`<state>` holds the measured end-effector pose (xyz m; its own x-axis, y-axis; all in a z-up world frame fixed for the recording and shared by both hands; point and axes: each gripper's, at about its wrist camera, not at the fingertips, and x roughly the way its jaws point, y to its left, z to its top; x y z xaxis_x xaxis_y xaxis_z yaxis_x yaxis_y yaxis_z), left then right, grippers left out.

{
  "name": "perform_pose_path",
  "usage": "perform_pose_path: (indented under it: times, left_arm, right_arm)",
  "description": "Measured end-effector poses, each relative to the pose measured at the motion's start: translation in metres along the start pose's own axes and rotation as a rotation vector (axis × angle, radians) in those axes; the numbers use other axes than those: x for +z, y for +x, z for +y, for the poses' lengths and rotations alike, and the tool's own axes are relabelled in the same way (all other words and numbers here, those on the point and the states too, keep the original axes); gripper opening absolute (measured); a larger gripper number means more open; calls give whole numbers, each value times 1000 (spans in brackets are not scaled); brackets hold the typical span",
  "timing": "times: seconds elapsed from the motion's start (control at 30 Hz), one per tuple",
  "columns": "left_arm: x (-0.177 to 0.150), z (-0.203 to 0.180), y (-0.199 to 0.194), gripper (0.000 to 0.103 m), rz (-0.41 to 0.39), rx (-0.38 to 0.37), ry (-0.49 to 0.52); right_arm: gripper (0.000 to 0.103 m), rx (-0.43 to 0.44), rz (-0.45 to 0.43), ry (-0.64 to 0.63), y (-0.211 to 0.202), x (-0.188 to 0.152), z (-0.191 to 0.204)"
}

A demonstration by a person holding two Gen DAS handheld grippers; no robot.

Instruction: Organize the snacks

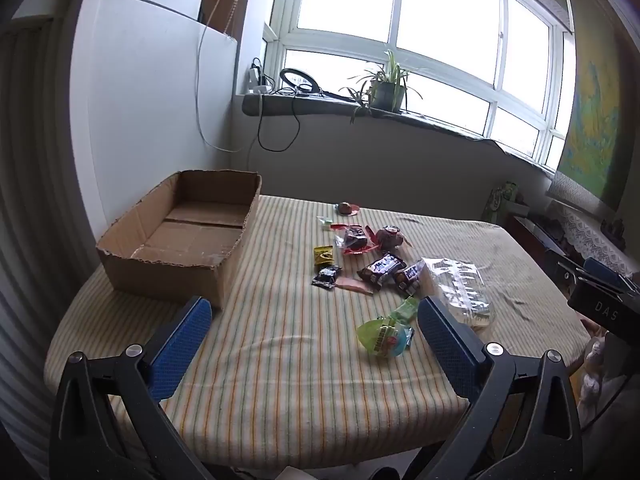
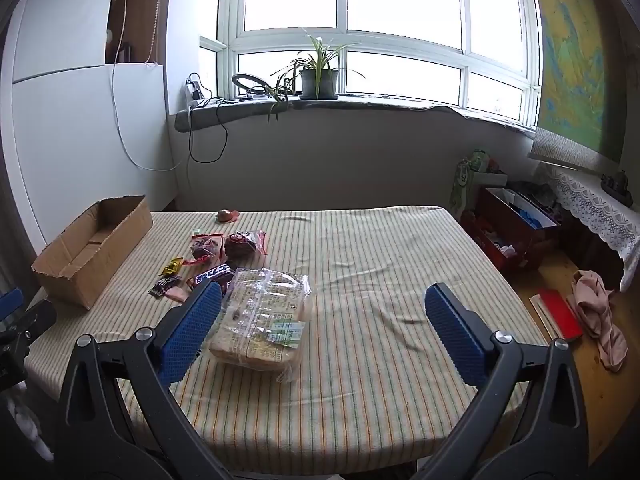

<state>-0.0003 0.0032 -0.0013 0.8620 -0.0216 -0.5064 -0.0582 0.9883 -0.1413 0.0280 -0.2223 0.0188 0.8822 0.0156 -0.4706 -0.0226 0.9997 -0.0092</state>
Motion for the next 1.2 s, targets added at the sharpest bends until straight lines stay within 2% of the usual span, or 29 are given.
perform_pose_path:
  times: [1.2]
  left_arm:
    - [-3, 3, 0, 102, 14, -16, -16]
  right_arm:
    - [103, 24, 19, 1, 2, -3, 6]
